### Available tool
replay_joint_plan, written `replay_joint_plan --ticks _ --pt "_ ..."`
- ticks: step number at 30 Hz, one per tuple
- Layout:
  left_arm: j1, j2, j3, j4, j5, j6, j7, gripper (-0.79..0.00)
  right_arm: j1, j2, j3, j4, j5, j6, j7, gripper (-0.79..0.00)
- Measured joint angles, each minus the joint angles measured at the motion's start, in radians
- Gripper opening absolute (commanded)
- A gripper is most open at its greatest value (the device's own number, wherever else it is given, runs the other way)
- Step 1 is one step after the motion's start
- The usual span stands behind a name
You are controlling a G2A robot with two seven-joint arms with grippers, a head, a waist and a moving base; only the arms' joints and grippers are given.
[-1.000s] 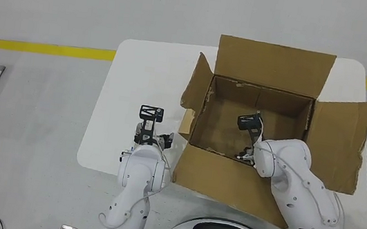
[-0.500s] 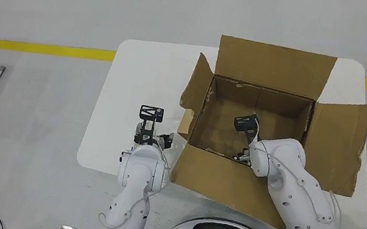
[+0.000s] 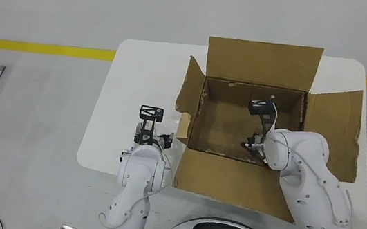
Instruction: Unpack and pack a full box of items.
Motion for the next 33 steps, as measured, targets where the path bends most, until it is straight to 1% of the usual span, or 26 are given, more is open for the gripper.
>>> replay_joint_plan --ticks 4,7,13,19,23,27,30,33 --pt "0.0 0.0 0.0 0.0 0.0 0.0 0.0 0.0 0.021 -0.004 0.015 0.0 0.009 0.024 -0.024 -0.785" --pt "0.0 0.0 0.0 0.0 0.0 0.0 0.0 0.0 0.027 -0.005 0.03 -0.034 0.037 0.032 -0.051 -0.785" --pt "0.0 0.0 0.0 0.0 0.0 0.0 0.0 0.0 -0.026 -0.003 0.105 -0.197 0.162 0.035 -0.091 -0.785" --pt "0.0 0.0 0.0 0.0 0.0 0.0 0.0 0.0 -0.093 0.006 0.262 -0.357 0.345 0.02 -0.116 -0.785" --pt "0.0 0.0 0.0 0.0 0.0 0.0 0.0 0.0 -0.144 0.012 0.387 -0.452 0.486 0.015 -0.175 -0.785" --pt "0.0 0.0 0.0 0.0 0.0 0.0 0.0 0.0 -0.196 0.017 0.472 -0.483 0.562 -0.002 -0.245 -0.785" --pt "0.0 0.0 0.0 0.0 0.0 0.0 0.0 0.0 -0.227 0.021 0.499 -0.478 0.606 -0.012 -0.281 -0.785" --pt "0.0 0.0 0.0 0.0 0.0 0.0 0.0 0.0 -0.252 0.024 0.5 -0.476 0.632 -0.017 -0.309 -0.785"
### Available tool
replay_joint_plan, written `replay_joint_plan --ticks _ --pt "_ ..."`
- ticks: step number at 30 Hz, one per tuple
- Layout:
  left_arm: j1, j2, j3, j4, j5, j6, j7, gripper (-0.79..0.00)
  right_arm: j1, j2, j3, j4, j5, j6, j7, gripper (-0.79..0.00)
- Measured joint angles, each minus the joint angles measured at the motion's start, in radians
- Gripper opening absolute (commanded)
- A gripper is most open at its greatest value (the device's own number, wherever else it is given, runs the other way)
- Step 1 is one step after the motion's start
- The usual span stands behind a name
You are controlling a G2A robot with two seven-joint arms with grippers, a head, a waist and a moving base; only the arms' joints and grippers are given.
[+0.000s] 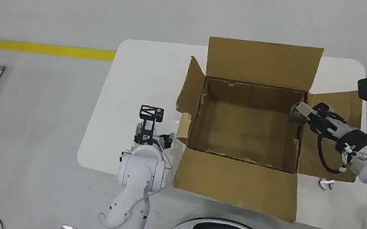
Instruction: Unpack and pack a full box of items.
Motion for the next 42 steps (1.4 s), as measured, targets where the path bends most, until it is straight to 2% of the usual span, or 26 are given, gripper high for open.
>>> replay_joint_plan --ticks 6,13,17,20,25,30,36,42 --pt "0.0 0.0 0.0 0.0 0.0 0.0 0.0 0.0 -0.031 0.008 0.059 -0.071 0.059 0.024 -0.063 -0.785" --pt "0.0 0.0 0.0 0.0 0.0 0.0 0.0 0.0 -0.029 0.027 0.267 -0.084 0.13 0.022 -0.093 -0.785" --pt "0.0 0.0 0.0 0.0 0.0 0.0 0.0 0.0 -0.077 0.045 0.392 -0.084 0.056 0.048 -0.044 -0.785" --pt "0.0 0.0 0.0 0.0 0.0 0.0 0.0 0.0 -0.123 0.056 0.431 -0.084 -0.032 0.073 0.018 -0.785" --pt "0.0 0.0 0.0 0.0 0.0 0.0 0.0 0.0 -0.2 0.07 0.416 -0.078 -0.197 0.101 0.115 -0.785" --pt "0.0 0.0 0.0 0.0 0.0 0.0 0.0 0.0 -0.232 0.08 0.351 0.008 -0.321 0.094 0.153 -0.785" --pt "0.0 0.0 0.0 0.0 0.0 0.0 0.0 0.0 -0.226 0.088 0.277 0.115 -0.389 0.084 0.161 -0.785" --pt "0.0 0.0 0.0 0.0 0.0 0.0 0.0 0.0 -0.241 0.09 0.225 0.164 -0.423 0.091 0.142 -0.785"
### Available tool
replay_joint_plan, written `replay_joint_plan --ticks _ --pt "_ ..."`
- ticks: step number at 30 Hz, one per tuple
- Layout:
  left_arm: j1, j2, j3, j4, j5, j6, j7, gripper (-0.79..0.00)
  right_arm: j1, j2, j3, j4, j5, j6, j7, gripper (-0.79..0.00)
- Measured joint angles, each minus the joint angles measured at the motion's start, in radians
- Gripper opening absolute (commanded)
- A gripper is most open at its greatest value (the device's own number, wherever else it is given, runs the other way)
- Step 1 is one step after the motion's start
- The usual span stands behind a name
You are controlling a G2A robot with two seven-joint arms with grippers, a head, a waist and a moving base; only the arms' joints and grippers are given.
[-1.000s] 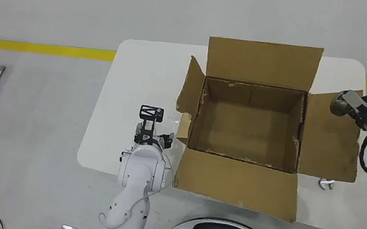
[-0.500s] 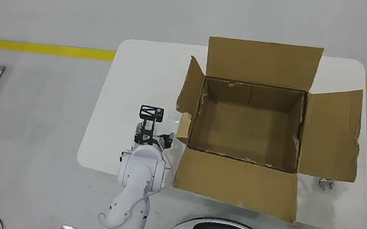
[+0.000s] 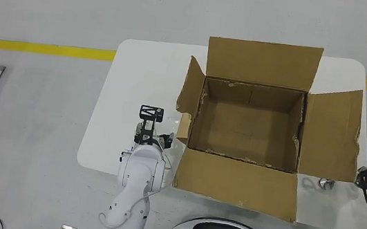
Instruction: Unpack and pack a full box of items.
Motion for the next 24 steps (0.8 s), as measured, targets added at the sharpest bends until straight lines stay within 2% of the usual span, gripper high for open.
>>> replay_joint_plan --ticks 2,3,4,8,10,12,13,20,23,24 --pt "0.0 0.0 0.0 0.0 0.0 0.0 0.0 0.0 -0.004 0.001 -0.006 0.009 -0.001 -0.001 -0.002 -0.785" --pt "0.0 0.0 0.0 0.0 0.0 0.0 0.0 0.0 -0.006 0.001 -0.008 0.013 0.0 -0.003 -0.003 -0.748" --pt "0.0 0.0 0.0 0.0 0.0 0.0 0.0 0.0 -0.007 0.002 -0.01 0.018 0.001 -0.004 -0.004 -0.668" --pt "0.0 0.0 0.0 0.0 0.0 0.0 0.0 0.0 -0.014 0.004 -0.017 0.029 0.014 -0.014 -0.011 -0.579" --pt "0.0 0.0 0.0 0.0 0.0 0.0 0.0 0.0 -0.016 0.005 -0.022 0.032 0.022 -0.018 -0.014 -0.563" --pt "0.0 0.0 0.0 0.0 0.0 0.0 0.0 0.0 -0.019 0.005 -0.026 0.035 0.034 -0.02 -0.019 -0.468" --pt "0.0 0.0 0.0 0.0 0.0 0.0 0.0 0.0 -0.021 0.005 -0.028 0.036 0.037 -0.02 -0.021 -0.453" --pt "0.0 0.0 0.0 0.0 0.0 0.0 0.0 0.0 -0.036 0.01 -0.027 0.022 0.043 -0.028 -0.022 -0.403" --pt "0.0 0.0 0.0 0.0 0.0 0.0 0.0 0.0 -0.039 0.013 -0.019 0.019 0.052 -0.033 -0.021 -0.419" --pt "0.0 0.0 0.0 0.0 0.0 0.0 0.0 0.0 -0.04 0.013 -0.016 0.013 0.059 -0.034 -0.022 -0.446"
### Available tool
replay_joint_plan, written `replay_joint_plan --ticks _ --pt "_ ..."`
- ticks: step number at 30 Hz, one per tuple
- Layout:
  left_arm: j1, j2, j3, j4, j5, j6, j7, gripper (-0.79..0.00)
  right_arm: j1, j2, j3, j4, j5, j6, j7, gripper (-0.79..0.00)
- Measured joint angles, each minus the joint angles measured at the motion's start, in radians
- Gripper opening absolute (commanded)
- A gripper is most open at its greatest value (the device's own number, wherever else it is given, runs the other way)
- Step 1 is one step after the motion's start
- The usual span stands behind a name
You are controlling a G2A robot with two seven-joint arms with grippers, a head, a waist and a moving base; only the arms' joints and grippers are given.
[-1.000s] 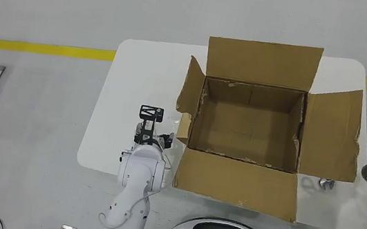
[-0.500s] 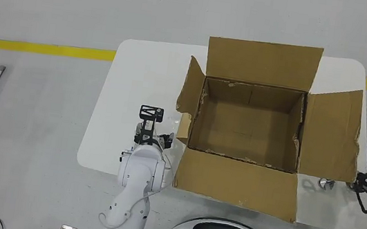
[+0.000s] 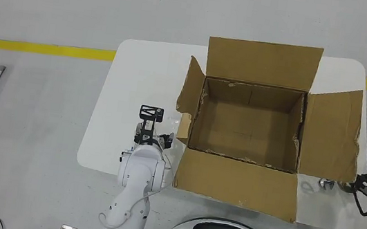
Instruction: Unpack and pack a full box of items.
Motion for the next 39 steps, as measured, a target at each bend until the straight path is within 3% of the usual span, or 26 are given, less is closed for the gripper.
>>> replay_joint_plan --ticks 2,3,4,8,11,22,24,30,35,39 --pt "0.0 0.0 0.0 0.0 0.0 0.0 0.0 0.0 0.0 -0.001 0.017 -0.033 0.045 0.002 -0.016 -0.529" --pt "0.0 0.0 0.0 0.0 0.0 0.0 0.0 0.0 -0.003 -0.001 0.031 -0.058 0.076 -0.002 -0.034 -0.69" --pt "0.0 0.0 0.0 0.0 0.0 0.0 0.0 0.0 -0.008 -0.001 0.045 -0.089 0.107 -0.019 -0.063 -0.785" --pt "0.0 0.0 0.0 0.0 0.0 0.0 0.0 0.0 -0.06 -0.003 0.115 -0.214 0.224 -0.173 -0.3 -0.785" --pt "0.0 0.0 0.0 0.0 0.0 0.0 0.0 0.0 -0.094 -0.005 0.147 -0.229 0.267 -0.236 -0.444 -0.785" --pt "0.0 0.0 0.0 0.0 0.0 0.0 0.0 0.0 -0.108 -0.006 0.145 -0.223 0.262 -0.231 -0.468 -0.785" --pt "0.0 0.0 0.0 0.0 0.0 0.0 0.0 0.0 -0.108 -0.007 0.138 -0.232 0.274 -0.243 -0.52 -0.785" --pt "0.0 0.0 0.0 0.0 0.0 0.0 0.0 0.0 -0.125 -0.022 0.108 -0.227 0.294 -0.224 -0.884 -0.785" --pt "0.0 0.0 0.0 0.0 0.0 0.0 0.0 0.0 -0.149 -0.026 0.058 -0.174 0.173 -0.311 -1.169 -0.785" --pt "0.0 0.0 0.0 0.0 0.0 0.0 0.0 0.0 -0.137 -0.028 -0.014 -0.13 0.065 -0.269 -1.241 -0.785"
